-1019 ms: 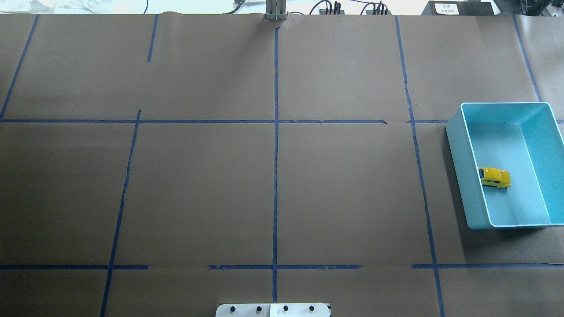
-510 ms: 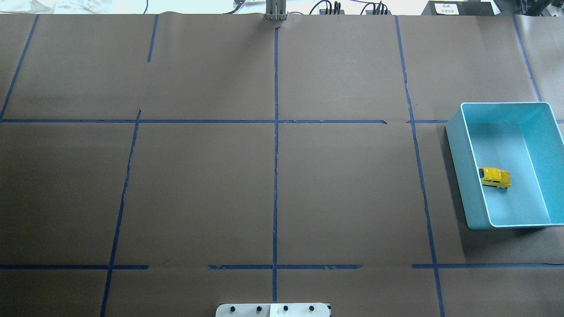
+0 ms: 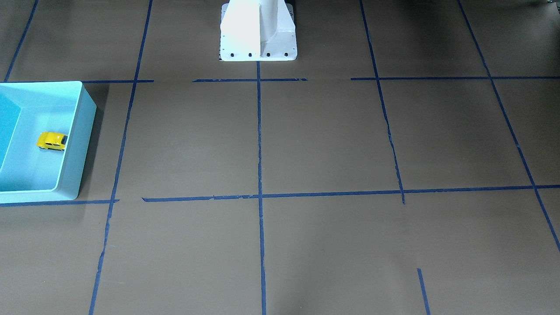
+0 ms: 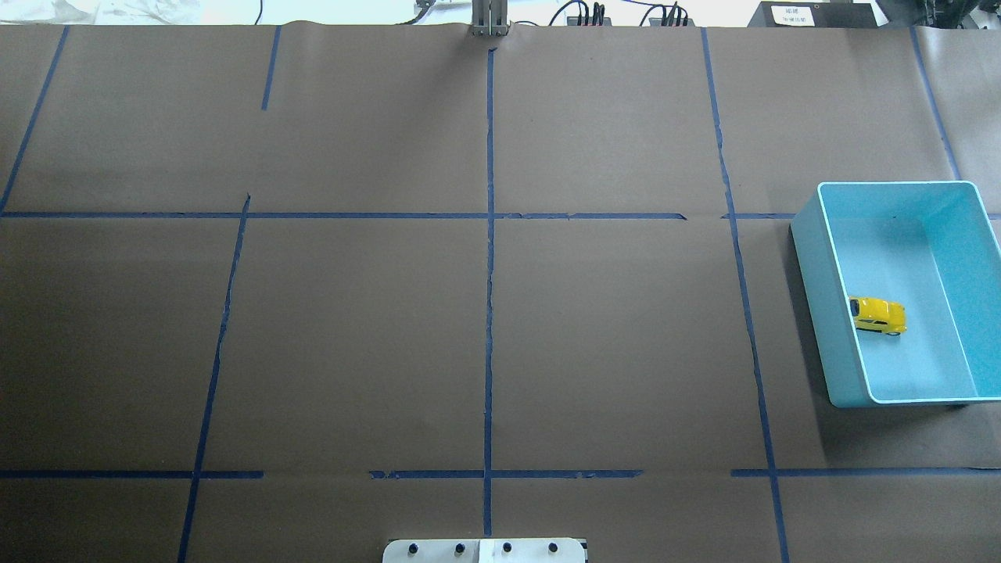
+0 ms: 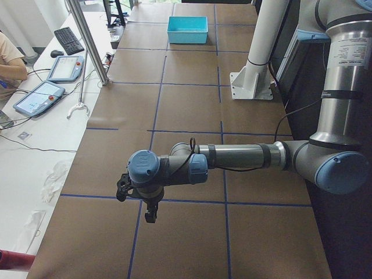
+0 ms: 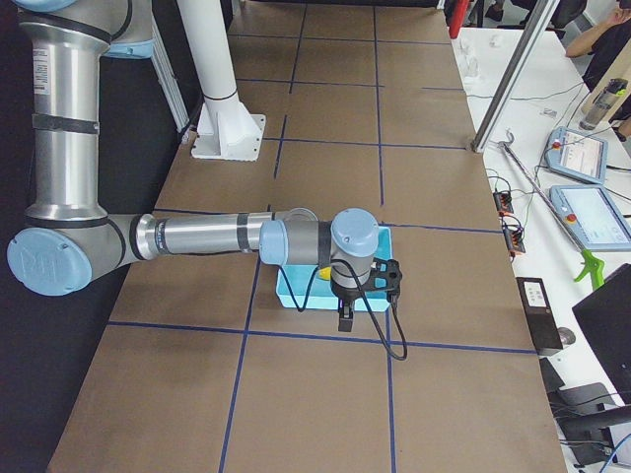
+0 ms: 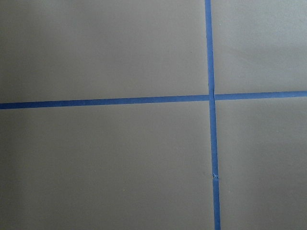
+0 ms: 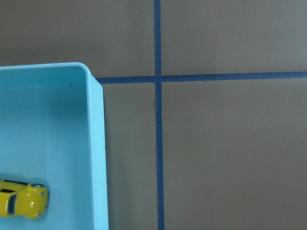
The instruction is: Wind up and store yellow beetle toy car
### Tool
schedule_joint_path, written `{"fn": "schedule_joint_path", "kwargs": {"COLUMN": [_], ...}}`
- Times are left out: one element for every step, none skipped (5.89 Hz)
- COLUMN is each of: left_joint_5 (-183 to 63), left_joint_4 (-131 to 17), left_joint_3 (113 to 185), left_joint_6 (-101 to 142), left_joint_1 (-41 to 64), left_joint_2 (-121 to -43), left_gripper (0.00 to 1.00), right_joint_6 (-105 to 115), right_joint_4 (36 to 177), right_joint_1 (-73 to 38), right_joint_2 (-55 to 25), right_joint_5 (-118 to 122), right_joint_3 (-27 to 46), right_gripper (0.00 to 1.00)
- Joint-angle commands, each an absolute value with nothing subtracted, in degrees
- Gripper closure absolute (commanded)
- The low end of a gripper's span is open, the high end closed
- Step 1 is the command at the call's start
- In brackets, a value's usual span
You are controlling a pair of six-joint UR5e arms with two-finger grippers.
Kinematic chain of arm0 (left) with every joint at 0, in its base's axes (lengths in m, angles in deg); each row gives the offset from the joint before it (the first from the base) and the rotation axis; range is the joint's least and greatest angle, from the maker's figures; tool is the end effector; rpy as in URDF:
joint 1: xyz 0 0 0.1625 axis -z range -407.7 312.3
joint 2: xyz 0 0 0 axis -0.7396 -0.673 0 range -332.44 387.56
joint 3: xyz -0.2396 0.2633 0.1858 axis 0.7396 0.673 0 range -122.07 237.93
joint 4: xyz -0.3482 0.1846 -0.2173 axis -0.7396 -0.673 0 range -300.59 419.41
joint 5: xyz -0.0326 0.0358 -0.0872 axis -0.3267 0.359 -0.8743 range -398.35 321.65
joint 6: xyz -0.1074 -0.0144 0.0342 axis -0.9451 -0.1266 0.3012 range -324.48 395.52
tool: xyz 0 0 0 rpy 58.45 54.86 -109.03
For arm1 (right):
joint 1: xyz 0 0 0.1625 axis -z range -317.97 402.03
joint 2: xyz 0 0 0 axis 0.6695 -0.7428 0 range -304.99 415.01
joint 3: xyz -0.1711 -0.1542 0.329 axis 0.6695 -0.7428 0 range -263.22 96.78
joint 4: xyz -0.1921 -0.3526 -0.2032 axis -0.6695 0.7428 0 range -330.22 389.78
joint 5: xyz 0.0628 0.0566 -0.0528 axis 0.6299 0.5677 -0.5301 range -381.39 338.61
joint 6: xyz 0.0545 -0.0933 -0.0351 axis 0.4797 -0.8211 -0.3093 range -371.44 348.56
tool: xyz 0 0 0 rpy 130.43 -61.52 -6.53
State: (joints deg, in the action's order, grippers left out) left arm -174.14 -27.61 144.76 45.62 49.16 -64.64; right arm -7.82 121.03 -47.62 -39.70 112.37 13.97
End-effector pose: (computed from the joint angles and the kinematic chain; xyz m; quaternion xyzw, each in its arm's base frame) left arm -0.1159 -0.5292 0.6569 0.0259 0.3893 0.0127 0.9207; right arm 0.0517 -0.4982 0.6240 -0.0029 -0.3728 0.0225 0.9276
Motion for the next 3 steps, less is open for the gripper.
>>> {"fn": "schedule_joint_path", "kwargs": {"left_joint_5": [-174.14, -174.14, -174.14], "left_joint_4": [-27.52, -27.61, -27.61], "left_joint_3": [144.76, 144.76, 144.76], "left_joint_6": [45.62, 45.62, 45.62], "left_joint_1": [49.16, 49.16, 49.16], "left_joint_2": [-64.64, -64.64, -64.55], "left_gripper": [0.00, 0.00, 0.00], "right_joint_6": [-5.74, -2.42, -1.16], "right_joint_4": [115.05, 114.95, 115.73], "right_joint_1": [-47.62, -47.62, -47.62], "right_joint_2": [-39.21, -38.42, -38.41], "right_joint_5": [112.55, 112.73, 112.90], "right_joint_3": [8.55, 8.71, 9.23], "right_gripper": [0.00, 0.00, 0.00]}}
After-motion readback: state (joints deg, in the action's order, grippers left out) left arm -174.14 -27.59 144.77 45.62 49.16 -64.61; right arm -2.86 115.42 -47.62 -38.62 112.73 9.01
